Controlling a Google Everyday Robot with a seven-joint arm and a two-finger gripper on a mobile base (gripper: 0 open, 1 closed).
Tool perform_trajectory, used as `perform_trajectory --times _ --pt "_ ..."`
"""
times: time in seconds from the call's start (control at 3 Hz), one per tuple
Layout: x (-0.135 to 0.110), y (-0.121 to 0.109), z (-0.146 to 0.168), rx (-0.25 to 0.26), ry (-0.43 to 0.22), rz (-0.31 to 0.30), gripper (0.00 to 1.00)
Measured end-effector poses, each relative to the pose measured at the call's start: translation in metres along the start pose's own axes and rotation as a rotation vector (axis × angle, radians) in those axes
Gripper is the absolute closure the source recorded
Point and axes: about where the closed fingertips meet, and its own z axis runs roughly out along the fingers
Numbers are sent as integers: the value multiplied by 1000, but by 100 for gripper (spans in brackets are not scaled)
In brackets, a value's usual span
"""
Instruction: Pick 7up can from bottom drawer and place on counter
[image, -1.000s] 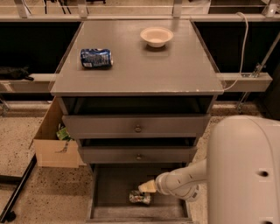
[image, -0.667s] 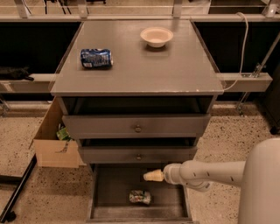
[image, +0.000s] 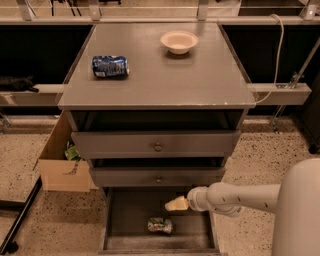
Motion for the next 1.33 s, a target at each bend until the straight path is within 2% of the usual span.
perform_trajectory --times 0.33,0.67,1.0,1.33 --pt "9 -1 3 -55 32 -163 0" --pt "15 1 5 -80 64 -316 0" --pt "20 3 4 -68 73 -381 0" --pt "19 1 -9 -23 40 -384 0"
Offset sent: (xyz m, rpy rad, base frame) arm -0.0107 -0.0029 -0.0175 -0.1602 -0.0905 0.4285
